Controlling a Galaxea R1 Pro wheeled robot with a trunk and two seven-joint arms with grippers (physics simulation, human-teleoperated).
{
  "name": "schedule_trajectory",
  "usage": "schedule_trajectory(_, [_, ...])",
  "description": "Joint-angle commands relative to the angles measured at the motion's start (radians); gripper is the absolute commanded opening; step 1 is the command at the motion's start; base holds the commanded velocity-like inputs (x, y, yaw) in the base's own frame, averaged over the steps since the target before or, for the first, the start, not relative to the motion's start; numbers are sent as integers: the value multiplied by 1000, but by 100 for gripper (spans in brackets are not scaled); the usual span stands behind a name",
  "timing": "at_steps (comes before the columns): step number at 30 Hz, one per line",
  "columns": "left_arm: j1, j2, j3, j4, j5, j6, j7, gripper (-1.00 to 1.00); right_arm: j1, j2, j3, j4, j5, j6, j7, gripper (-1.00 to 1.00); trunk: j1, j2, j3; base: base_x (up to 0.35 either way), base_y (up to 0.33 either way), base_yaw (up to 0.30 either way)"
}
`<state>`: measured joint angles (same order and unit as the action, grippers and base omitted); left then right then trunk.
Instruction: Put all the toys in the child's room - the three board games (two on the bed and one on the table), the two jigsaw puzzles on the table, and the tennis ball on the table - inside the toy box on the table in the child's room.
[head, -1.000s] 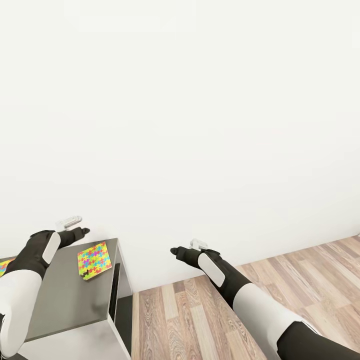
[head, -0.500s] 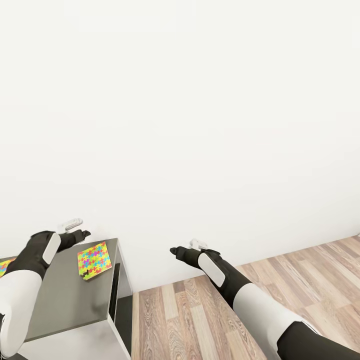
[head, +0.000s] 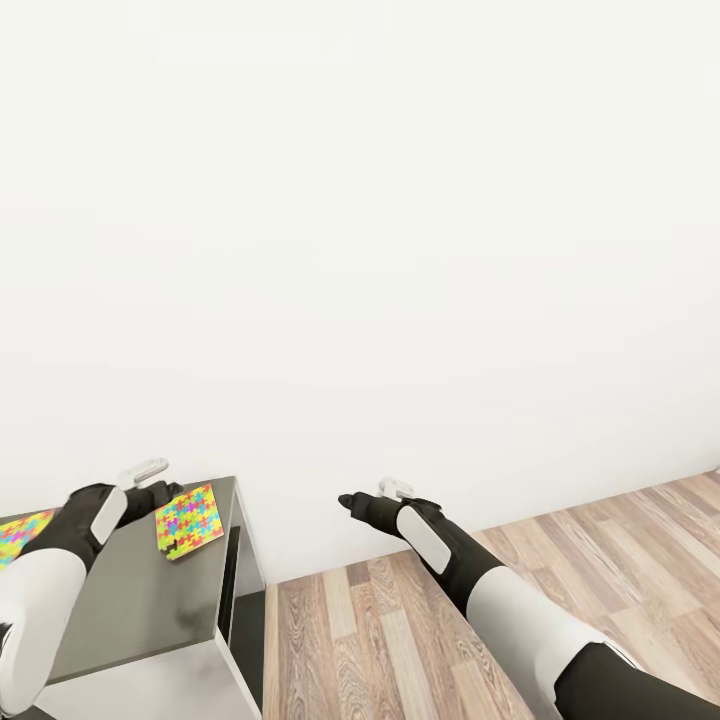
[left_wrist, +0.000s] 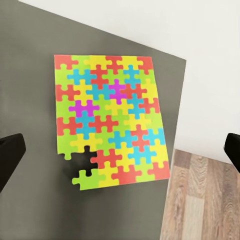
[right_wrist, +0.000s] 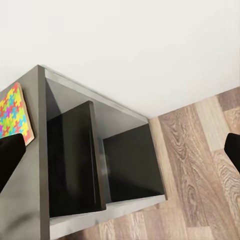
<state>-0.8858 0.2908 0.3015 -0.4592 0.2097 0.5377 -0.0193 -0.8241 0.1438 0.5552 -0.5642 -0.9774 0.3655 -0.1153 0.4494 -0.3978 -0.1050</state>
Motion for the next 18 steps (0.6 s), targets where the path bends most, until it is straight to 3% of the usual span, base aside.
schedule_trajectory(1, [-1, -1, 5, 3, 2, -1, -2, 100, -1, -1, 5, -2, -10, 1, -9, 100, 1, -2, -2, 0, 0, 0])
schedule_trajectory(18, [-1, 1, 1, 19, -1, -72, 3, 100, -1, -1, 6, -2, -10, 0, -7, 100, 1, -2, -2, 0, 0, 0])
